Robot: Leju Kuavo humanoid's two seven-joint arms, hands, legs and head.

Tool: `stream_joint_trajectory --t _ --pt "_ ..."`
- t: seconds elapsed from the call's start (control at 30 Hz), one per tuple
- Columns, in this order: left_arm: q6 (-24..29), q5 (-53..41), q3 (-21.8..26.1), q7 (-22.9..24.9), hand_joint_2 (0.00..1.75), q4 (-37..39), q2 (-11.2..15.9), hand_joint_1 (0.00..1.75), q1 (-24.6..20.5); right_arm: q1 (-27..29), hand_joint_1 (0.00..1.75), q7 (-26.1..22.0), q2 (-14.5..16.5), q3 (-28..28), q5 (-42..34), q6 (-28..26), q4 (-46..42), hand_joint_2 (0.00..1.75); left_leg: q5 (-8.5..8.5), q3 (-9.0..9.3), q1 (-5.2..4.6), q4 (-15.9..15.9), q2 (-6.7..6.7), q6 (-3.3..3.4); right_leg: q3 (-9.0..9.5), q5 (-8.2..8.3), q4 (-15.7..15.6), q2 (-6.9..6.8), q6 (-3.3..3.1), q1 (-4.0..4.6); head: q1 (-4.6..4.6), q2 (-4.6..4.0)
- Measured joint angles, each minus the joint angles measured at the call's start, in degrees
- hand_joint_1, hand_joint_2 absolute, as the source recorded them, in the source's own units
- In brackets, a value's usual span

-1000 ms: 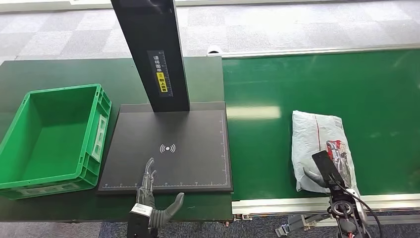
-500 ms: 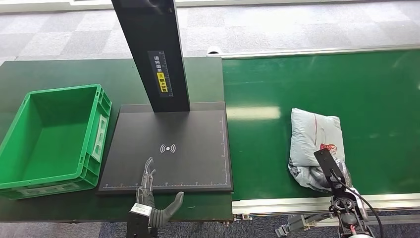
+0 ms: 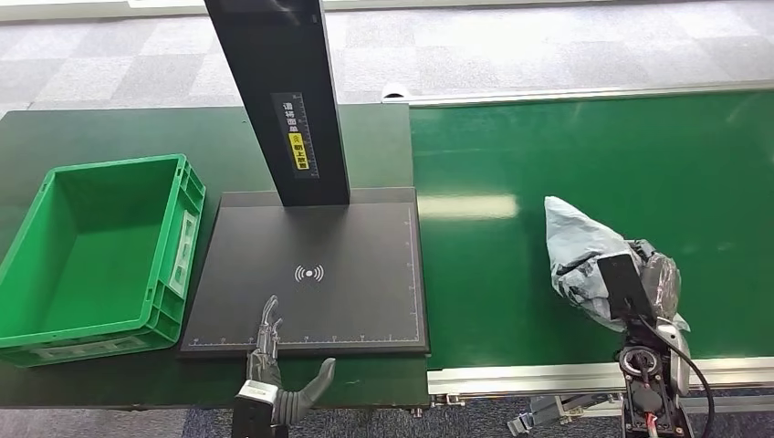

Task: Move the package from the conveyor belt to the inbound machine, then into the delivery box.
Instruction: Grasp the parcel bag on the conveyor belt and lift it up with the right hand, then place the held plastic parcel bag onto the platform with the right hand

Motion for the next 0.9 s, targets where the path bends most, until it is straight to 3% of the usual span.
stream_joint_trajectory --t 0.2,0.37,0.6,0.9 --pt "-1.73 -0.40 0.03 0.00 1.75 0.20 -0.01 0.00 -0.66 4.20 1.75 1.21 1.97 5.95 -1.49 0.31 -16.33 1.75 -0.01 0.00 0.00 -0.01 0.10 0.00 0.00 0.00 0.00 0.06 0.00 0.00 0.01 0.00" --pt "-3.81 -1.23 0.06 0.00 1.75 1.46 -0.25 0.00 -2.29 5.53 1.75 1.66 4.75 13.15 -0.58 3.98 -22.35 1.75 0.03 0.05 0.02 -0.01 0.13 -0.02 0.01 0.01 0.00 0.06 -0.01 0.03 0.01 0.00" --pt "-5.58 -2.40 0.02 0.00 1.75 4.18 -1.20 0.00 -4.25 5.56 1.75 -0.06 10.62 22.22 0.04 9.18 -21.12 1.75 0.06 0.04 0.04 -0.02 0.13 -0.02 -0.01 0.00 0.02 0.06 -0.02 0.05 0.01 0.00" --pt "-6.06 -2.44 0.13 0.00 1.75 7.82 -2.91 0.00 -6.61 2.76 1.75 -0.69 16.65 33.00 -2.73 10.95 -10.25 1.75 0.06 0.03 0.04 -0.02 0.13 -0.02 -0.01 0.00 0.02 0.05 -0.02 0.05 0.01 0.00"
